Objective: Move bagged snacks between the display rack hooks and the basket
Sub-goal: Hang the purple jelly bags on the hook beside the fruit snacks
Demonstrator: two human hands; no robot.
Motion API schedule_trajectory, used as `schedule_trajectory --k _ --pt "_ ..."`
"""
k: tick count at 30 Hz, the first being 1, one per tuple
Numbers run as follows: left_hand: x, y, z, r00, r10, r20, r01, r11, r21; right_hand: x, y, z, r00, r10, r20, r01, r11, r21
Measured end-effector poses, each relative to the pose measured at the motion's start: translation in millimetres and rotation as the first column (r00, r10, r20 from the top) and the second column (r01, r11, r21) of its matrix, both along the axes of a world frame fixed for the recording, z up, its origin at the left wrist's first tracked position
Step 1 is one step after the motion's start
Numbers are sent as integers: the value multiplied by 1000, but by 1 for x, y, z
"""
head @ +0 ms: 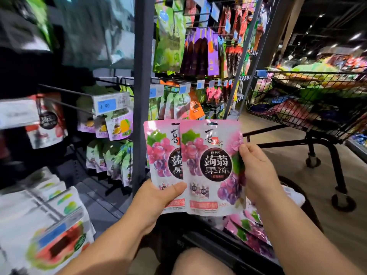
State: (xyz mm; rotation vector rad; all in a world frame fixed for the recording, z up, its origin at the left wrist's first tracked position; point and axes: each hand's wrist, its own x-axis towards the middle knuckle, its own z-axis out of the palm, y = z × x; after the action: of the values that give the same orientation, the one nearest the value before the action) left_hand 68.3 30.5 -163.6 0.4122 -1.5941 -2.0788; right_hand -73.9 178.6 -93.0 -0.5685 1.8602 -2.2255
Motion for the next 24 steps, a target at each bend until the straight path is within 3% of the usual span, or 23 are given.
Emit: schedule_trajectory --k 5,9,13,16,19,24 --pt "20 -5 12 1000 3 18 -3 1000 -24 13 -29 6 997 31 69 -29 999 -22" --pt "50 -17 27 986 151 67 -145 985 -95 31 -54 16 988 151 38 -147 986 -76" --pt "81 -27 50 949 313 44 -305 943 -132 59 -76 31 902 431 -6 -427 890 -158" --pt "104 -35 72 903 430 5 -424 893 -154 71 -90 33 790 601 -120 -606 796 2" --pt "125 -40 93 846 532 -32 -528 828 -190 85 -104 39 697 696 -174 -668 718 193" --pt "155 -42 120 763 643 -73 -641 736 -216 104 -129 53 653 702 -286 -697 704 137"
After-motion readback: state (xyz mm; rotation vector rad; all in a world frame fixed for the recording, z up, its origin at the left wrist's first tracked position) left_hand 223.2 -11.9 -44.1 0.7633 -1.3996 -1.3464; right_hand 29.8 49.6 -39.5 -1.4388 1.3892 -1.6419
